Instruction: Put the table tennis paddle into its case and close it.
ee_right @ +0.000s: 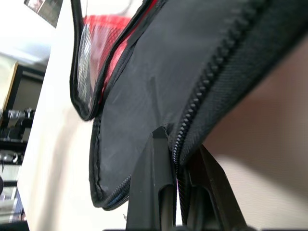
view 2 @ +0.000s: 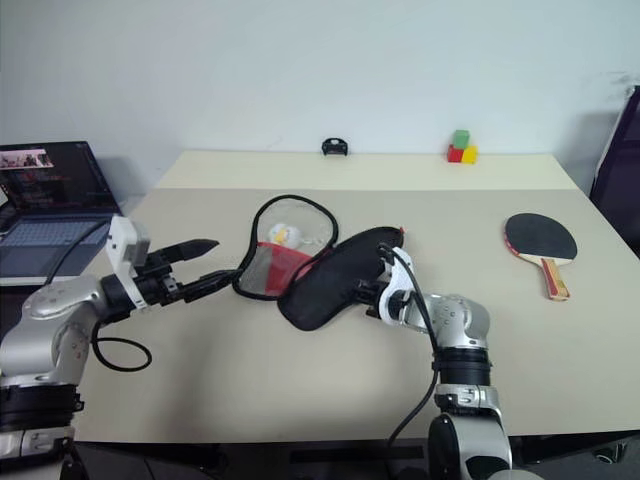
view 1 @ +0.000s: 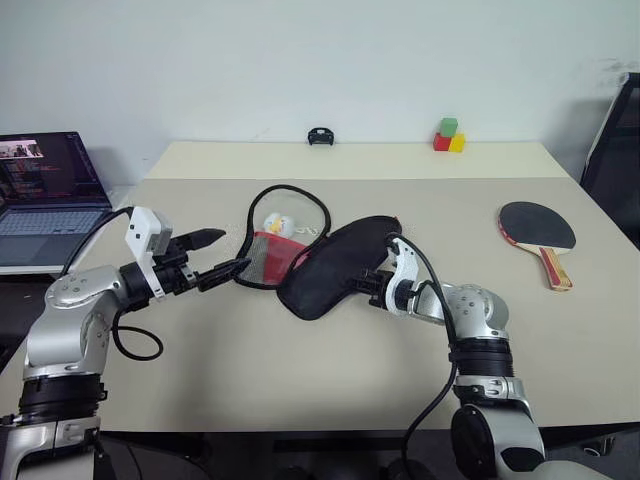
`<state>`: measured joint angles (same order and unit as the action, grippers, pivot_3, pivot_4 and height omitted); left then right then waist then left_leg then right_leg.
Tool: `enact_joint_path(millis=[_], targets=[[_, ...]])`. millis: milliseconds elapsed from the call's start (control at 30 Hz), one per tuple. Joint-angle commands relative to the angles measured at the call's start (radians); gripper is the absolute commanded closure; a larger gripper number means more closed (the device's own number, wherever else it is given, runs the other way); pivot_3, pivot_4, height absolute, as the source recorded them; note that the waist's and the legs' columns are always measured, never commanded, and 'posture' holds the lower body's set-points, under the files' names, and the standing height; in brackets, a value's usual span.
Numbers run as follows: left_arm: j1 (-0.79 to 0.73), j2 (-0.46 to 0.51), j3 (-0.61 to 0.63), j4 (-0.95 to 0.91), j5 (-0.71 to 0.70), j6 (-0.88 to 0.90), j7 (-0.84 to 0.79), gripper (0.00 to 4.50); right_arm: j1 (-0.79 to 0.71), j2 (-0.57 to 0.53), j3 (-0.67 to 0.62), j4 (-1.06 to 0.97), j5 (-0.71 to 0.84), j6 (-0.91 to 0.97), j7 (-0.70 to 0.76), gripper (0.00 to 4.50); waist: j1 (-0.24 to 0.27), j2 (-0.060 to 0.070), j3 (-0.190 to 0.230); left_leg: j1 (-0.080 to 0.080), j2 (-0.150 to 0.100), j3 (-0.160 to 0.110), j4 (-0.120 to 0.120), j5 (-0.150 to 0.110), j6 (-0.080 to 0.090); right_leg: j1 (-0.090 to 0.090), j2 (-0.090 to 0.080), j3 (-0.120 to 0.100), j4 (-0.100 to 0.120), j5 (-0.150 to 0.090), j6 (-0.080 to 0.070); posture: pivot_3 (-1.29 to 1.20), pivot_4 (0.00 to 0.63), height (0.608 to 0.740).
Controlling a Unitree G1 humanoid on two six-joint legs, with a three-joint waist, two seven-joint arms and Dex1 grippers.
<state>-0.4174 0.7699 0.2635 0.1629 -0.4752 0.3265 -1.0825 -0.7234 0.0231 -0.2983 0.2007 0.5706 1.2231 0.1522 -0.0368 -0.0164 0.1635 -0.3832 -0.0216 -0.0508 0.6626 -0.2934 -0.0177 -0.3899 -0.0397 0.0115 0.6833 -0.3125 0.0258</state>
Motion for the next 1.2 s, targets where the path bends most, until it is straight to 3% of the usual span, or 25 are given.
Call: enact_joint_path(millis=[33,267,633,833,1200], targets=[[0.01,-0.002,0.009,-0.056,-0.017,-0.016,-0.002,0.0,-0.024,-0.059,-0.033,-0.017,0.025,0.037,0.011,4.49,0.0,0.0,0.0,0.0,0.0,0.0,0.0,0.0,0.0,0.0,0.0,0.0,0.0,0.0,0.0,0.0,0.15,0.74],[0.015,-0.054,-0.039,-0.135,-0.029,0.016,0.009,0.0,-0.025,-0.24,-0.017,-0.004,0.023,0.123,0.091,4.49,0.005,0.0,0.0,-0.001,0.0,0.0,0.0,0.0,0.0,0.0,0.0,0.0,-0.001,0.0,0.0,0.0,0.15,0.74],[-0.043,-0.132,-0.147,-0.173,-0.025,0.043,0.006,0.0,-0.027,-0.513,0.225,0.045,-0.013,0.117,0.37,4.49,0.004,0.0,0.0,-0.001,0.0,0.001,0.0,0.0,0.001,0.001,0.0,0.0,-0.001,0.0,0.0,0.0,0.15,0.74],[-0.052,-0.138,-0.164,-0.183,-0.03,0.048,0.003,0.0,-0.091,-0.568,0.341,0.141,-0.076,0.006,0.491,4.49,0.002,0.0,0.0,-0.001,0.0,0.001,0.0,0.0,0.001,0.001,0.0,0.0,-0.001,0.0,0.0,0.0,0.15,0.74],[-0.038,-0.137,-0.166,-0.208,-0.035,0.06,0.006,0.0,-0.256,-0.57,0.461,0.411,-0.229,-0.201,0.665,4.49,0.003,0.0,0.0,-0.001,0.0,0.001,0.001,0.0,0.0,0.001,0.0,0.0,-0.001,0.0,0.0,0.0,0.15,0.74]])
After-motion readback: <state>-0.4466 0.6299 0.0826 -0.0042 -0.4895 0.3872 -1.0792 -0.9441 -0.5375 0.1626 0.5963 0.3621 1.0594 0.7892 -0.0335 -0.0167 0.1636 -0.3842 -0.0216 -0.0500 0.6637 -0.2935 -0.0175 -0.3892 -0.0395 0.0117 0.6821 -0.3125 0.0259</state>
